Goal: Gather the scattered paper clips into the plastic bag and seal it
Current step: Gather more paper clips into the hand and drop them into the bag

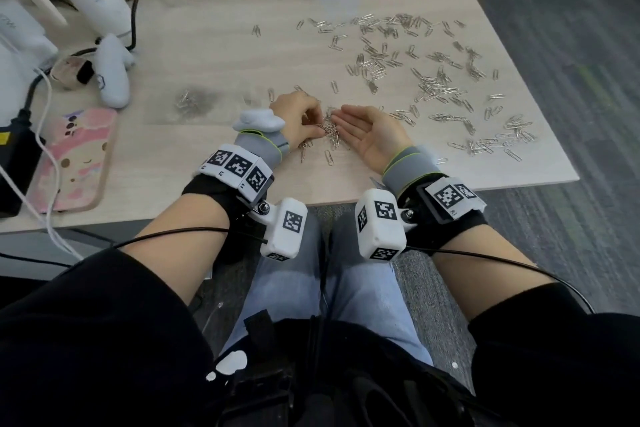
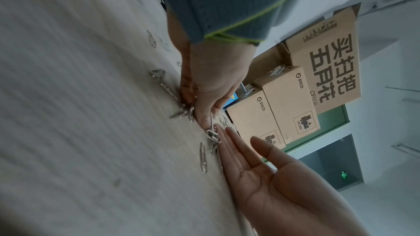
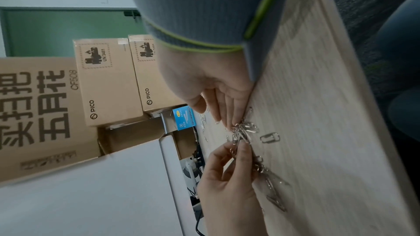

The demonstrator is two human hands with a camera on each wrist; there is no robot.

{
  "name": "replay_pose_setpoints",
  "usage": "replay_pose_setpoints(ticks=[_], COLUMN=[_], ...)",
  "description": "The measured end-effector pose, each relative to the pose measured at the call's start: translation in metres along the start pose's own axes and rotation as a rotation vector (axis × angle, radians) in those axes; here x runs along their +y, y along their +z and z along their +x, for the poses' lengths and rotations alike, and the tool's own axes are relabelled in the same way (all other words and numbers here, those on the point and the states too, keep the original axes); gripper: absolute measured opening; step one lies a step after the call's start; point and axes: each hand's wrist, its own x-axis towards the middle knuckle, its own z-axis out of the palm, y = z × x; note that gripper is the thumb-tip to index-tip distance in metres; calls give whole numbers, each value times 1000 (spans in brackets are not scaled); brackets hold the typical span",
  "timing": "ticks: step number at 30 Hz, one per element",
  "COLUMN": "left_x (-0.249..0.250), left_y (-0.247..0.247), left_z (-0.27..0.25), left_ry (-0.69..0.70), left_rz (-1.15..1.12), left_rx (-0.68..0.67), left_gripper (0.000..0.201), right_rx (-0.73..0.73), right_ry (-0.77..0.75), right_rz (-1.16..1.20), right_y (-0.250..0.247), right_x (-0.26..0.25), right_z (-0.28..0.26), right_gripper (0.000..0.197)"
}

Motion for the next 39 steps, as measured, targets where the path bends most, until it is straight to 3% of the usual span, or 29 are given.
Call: replay_pose_setpoints(ticks=[10, 17, 20, 23, 27, 30, 32, 34, 36, 39], left_x=[5, 35, 43, 49, 46, 29, 20, 15, 11, 10], left_y=[-14, -15, -13, -16, -31, -32, -30, -25, -19, -12], left_z=[23, 38, 45, 45, 39, 40, 36, 26, 17, 6], left_ry=[-34, 108, 121, 131, 108, 73, -23, -114, -128, -66], left_rz=[-196, -380, -383, -397, -451, -205, -30, 157, 273, 254], left_rx=[-12, -69, -102, -129, -37, 68, -29, -204, -312, -250], left_gripper=[19, 14, 22, 16, 18, 39, 80, 106, 116, 115], right_rx=[28, -6, -39, -42, -36, -44, -43, -37, -27, -27], right_ry=[65, 114, 118, 102, 68, 52, 42, 37, 34, 30], right_rz=[80, 171, 191, 233, 303, 272, 264, 259, 263, 290], right_y=[-1, 6, 10, 12, 7, 3, 0, -4, -8, -13], right_x=[-14, -17, -20, -25, -28, -30, -31, -30, -29, -29], right_z=[6, 13, 15, 16, 16, 10, 5, 2, -1, -4], right_gripper=[30, 35, 35, 31, 25, 23, 23, 23, 22, 21])
